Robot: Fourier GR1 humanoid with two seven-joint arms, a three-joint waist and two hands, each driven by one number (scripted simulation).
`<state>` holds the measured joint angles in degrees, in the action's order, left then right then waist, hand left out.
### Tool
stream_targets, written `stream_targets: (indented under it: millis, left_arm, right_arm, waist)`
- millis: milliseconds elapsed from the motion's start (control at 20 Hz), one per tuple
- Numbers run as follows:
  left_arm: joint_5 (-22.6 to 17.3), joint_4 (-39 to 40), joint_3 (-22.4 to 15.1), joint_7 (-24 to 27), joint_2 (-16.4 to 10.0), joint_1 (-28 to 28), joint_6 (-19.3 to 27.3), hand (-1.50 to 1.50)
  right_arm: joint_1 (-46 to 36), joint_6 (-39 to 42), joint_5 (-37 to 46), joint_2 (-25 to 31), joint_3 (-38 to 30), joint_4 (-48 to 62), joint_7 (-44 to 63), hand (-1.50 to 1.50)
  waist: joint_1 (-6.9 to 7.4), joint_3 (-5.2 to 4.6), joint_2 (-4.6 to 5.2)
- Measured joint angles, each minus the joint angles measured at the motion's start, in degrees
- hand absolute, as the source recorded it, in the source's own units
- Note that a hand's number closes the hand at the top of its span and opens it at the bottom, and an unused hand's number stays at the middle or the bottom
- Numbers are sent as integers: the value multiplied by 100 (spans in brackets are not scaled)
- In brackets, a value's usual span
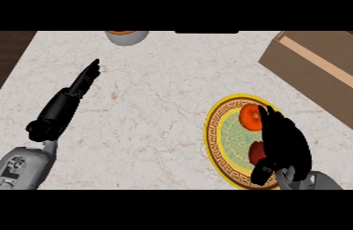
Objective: Pick the bell pepper from the plate and place it in the cardboard box
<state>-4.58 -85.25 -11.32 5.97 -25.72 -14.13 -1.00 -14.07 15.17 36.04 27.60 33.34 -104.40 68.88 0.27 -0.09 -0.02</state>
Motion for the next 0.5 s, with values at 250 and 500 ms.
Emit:
stream_targets:
  millis: [250,500]
  left_arm:
    - [23,-69,81,-68,23,4,-90,0]
    - [139,-29,134,-85,105,-32,-97,0]
  right_arm:
    - [76,95,167,-252,-132,136,-156,-150]
    - [175,165,373,-500,-273,410,-359,-150]
  waist:
    - [-17,3,-4]
    - [-27,5,0]
